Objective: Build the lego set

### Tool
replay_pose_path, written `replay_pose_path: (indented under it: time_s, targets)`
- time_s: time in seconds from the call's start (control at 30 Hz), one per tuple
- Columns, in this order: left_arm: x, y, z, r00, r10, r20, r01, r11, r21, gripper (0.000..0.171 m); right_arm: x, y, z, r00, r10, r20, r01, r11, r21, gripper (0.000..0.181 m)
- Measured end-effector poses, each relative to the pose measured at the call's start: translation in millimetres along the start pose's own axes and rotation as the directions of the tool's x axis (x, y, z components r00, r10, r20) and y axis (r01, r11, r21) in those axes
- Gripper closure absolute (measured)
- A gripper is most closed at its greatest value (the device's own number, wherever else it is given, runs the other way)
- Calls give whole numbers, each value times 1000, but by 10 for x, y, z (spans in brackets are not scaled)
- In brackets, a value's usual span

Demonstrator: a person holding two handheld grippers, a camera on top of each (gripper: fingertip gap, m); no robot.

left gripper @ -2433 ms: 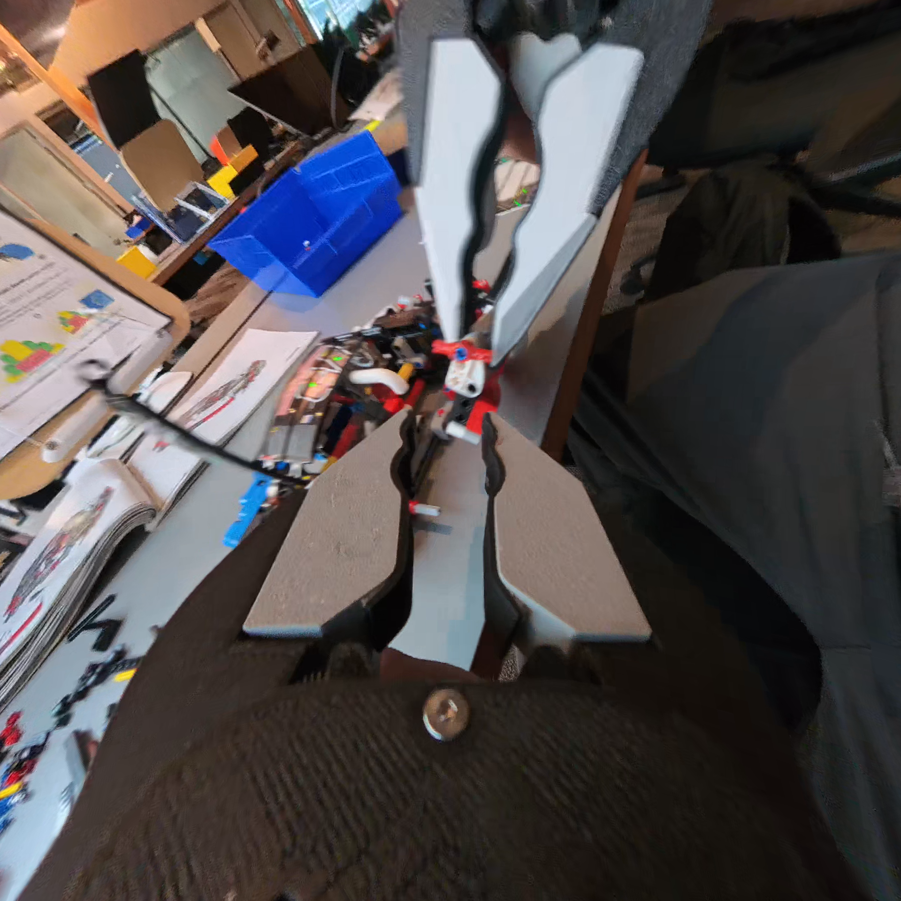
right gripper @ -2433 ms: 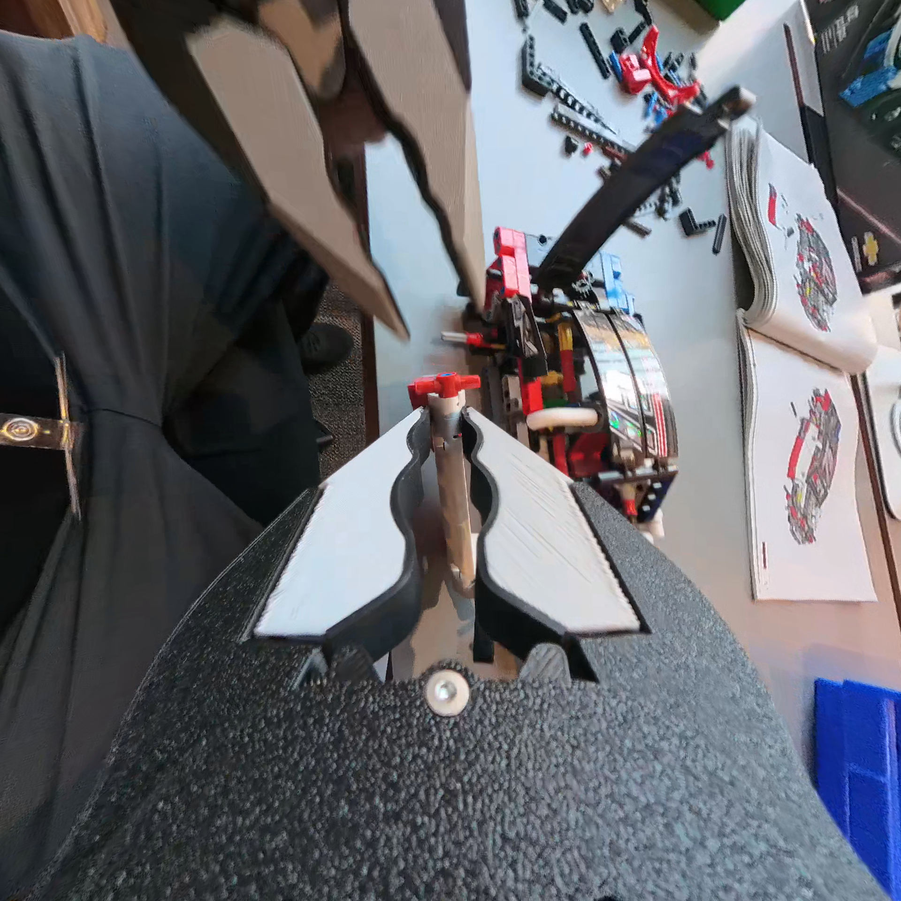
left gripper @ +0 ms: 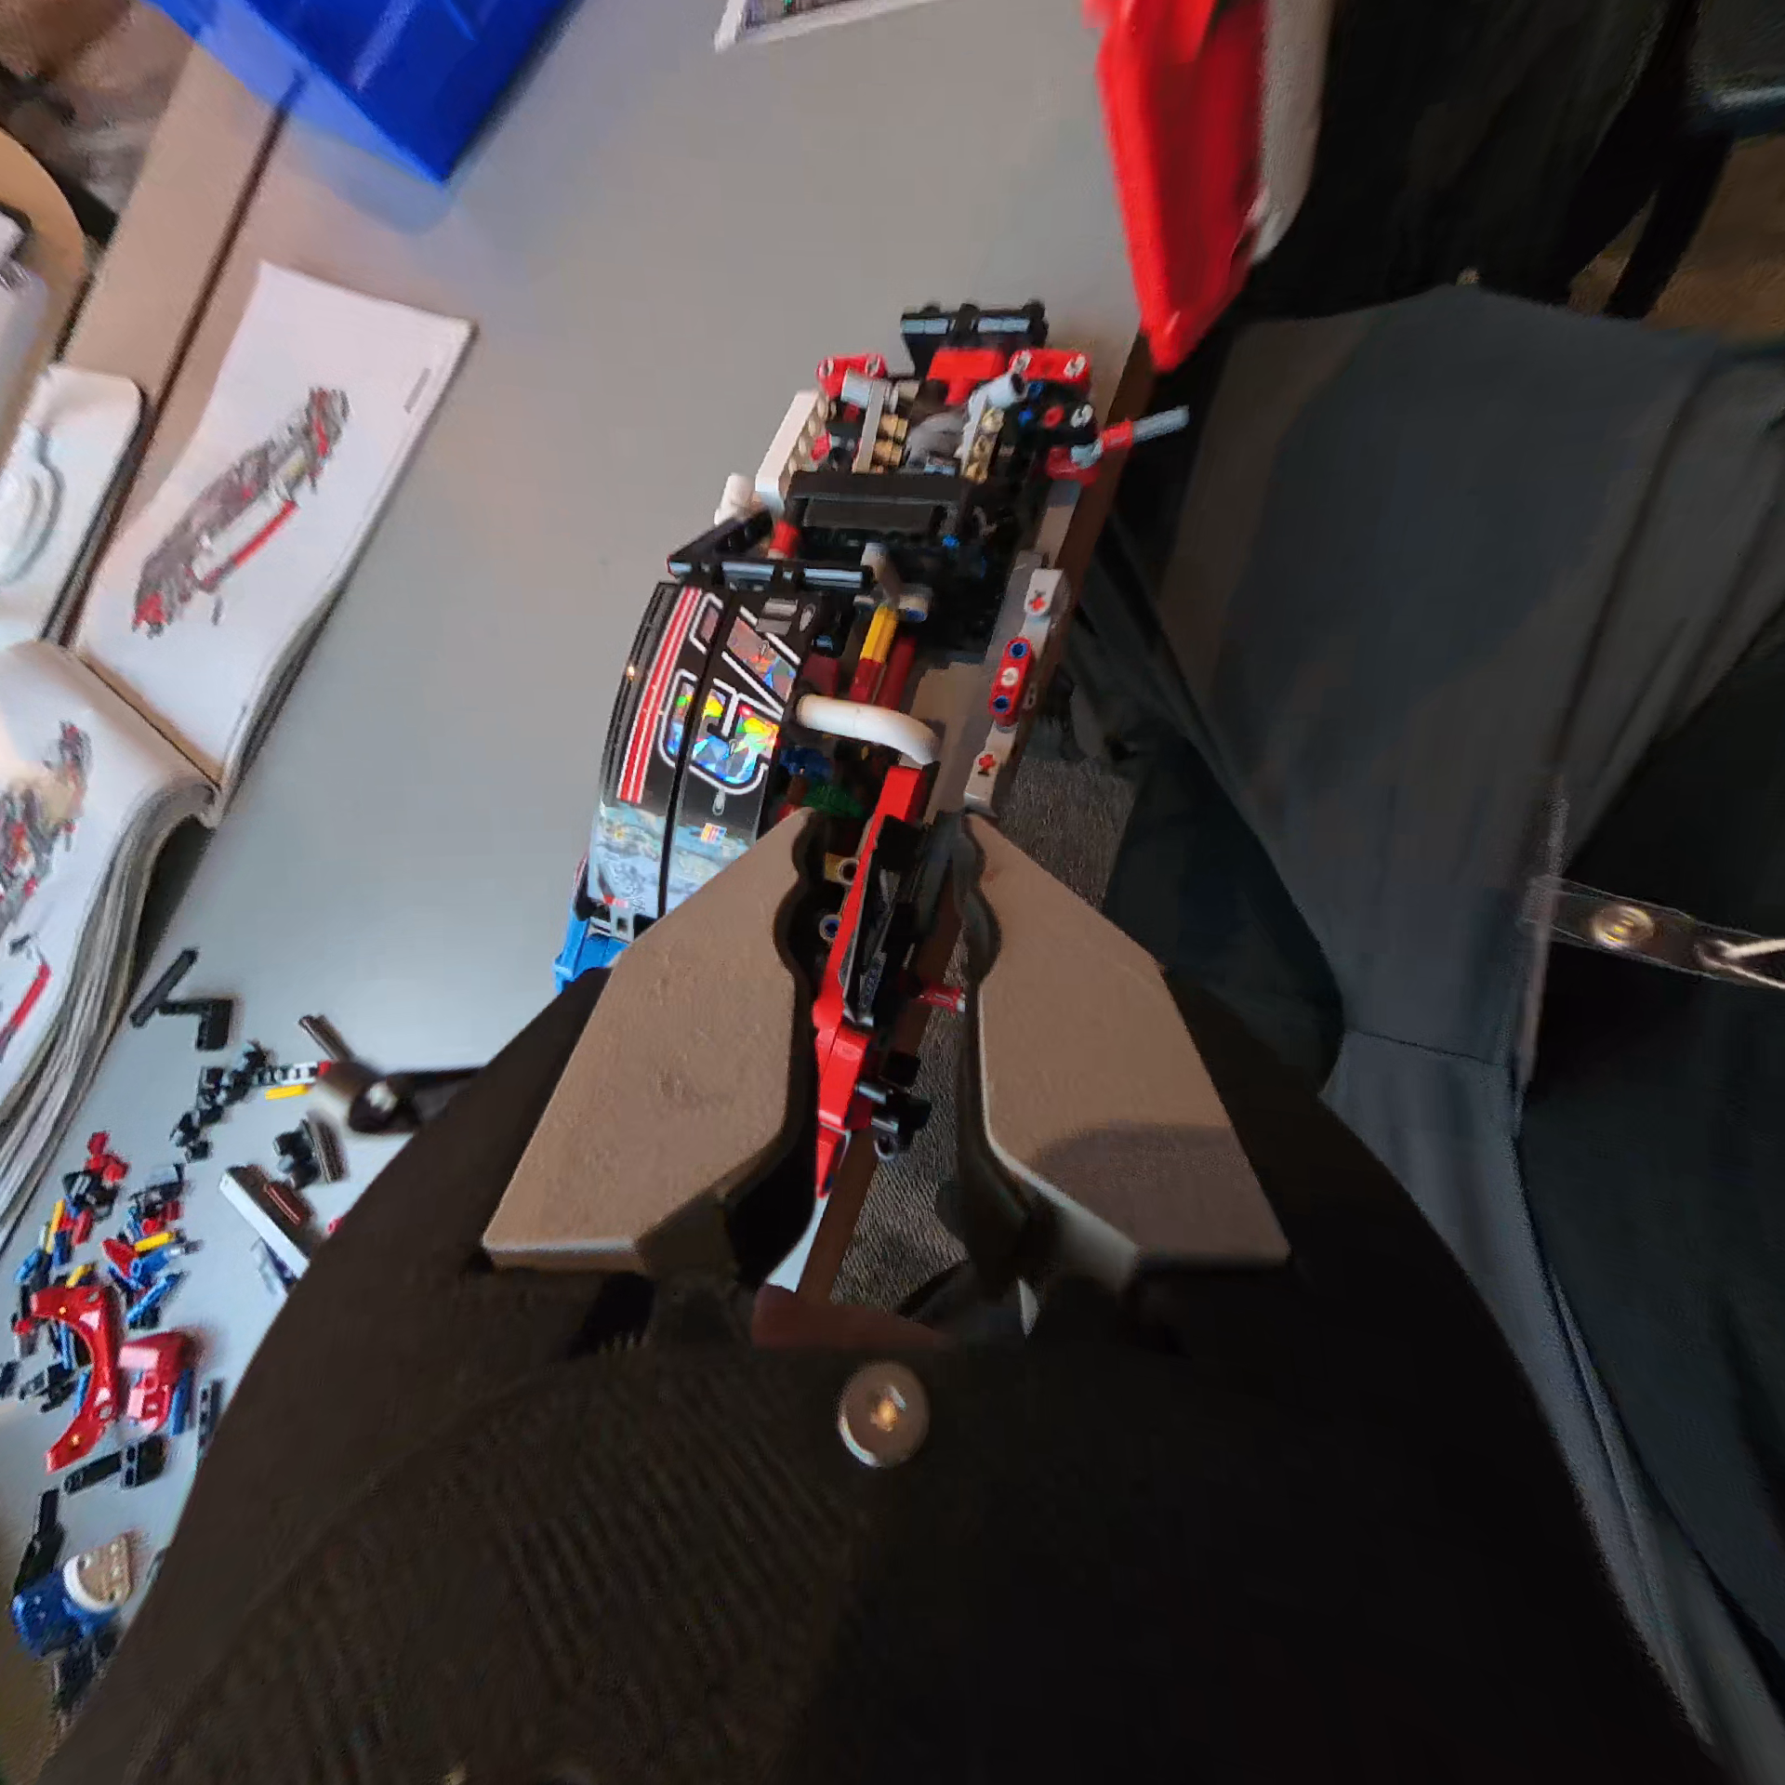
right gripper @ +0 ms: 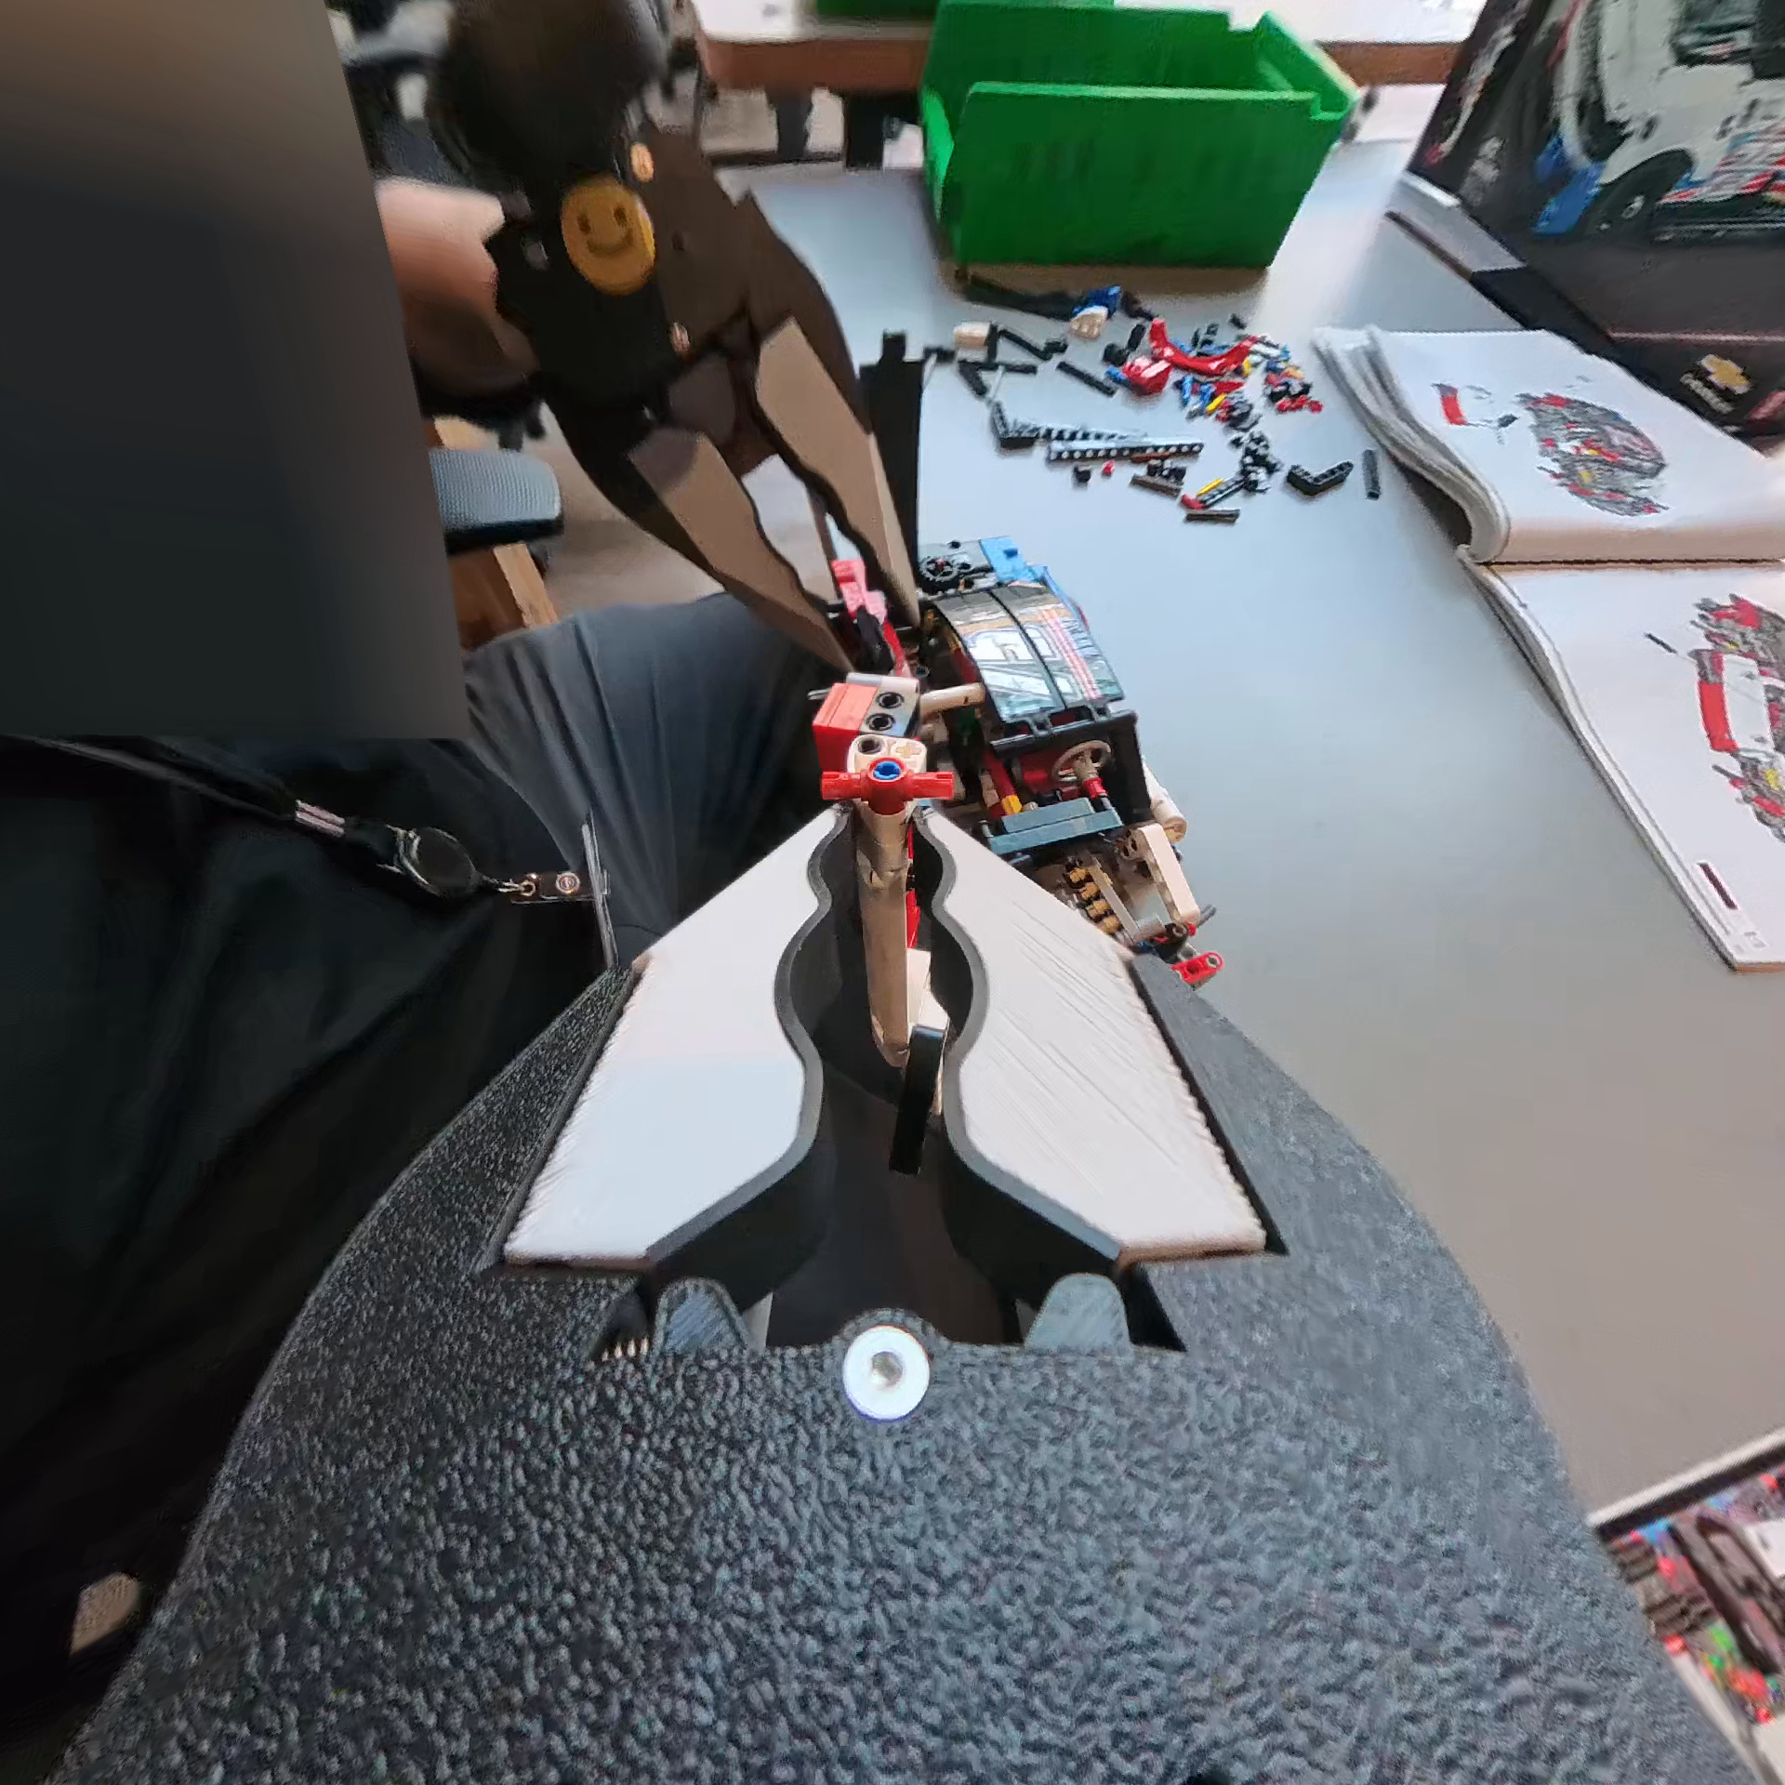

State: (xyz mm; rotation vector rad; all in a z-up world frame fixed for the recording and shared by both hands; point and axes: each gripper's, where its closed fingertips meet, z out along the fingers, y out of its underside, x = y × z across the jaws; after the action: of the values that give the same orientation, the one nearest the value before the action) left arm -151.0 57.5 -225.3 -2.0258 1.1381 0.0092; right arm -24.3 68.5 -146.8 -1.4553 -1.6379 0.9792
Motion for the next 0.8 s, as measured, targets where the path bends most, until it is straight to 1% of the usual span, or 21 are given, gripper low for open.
replay_pose_path:
  time_s: [0.03, 0.1, 0.23, 0.47, 0.8]
  targets:
    - [-10, 32, 61, 1000, -4, 2, 4, 1000, -24, 150, 19, -8, -67, 1000, 18, -9, -18, 1000, 24, 172]
    - [7, 112, 153, 1000, 1, -17, -2, 998, -67, 162, 57, -5, -190, 998, 55, -26, -53, 996, 66, 172]
    - [18, 138, 178, 998, 4, -61, -7, 998, -59, 163, 128, 81, -301, 993, 113, -43, -108, 988, 107, 172]
    - [59, 144, 149, 994, 33, -109, -39, 998, -52, 164, 147, 149, -345, 992, 109, -62, -102, 990, 97, 172]
    - [133, -64, 297, 988, 88, -129, -91, 996, -19, 165, 114, 151, -298, 994, 89, -62, -85, 994, 72, 172]
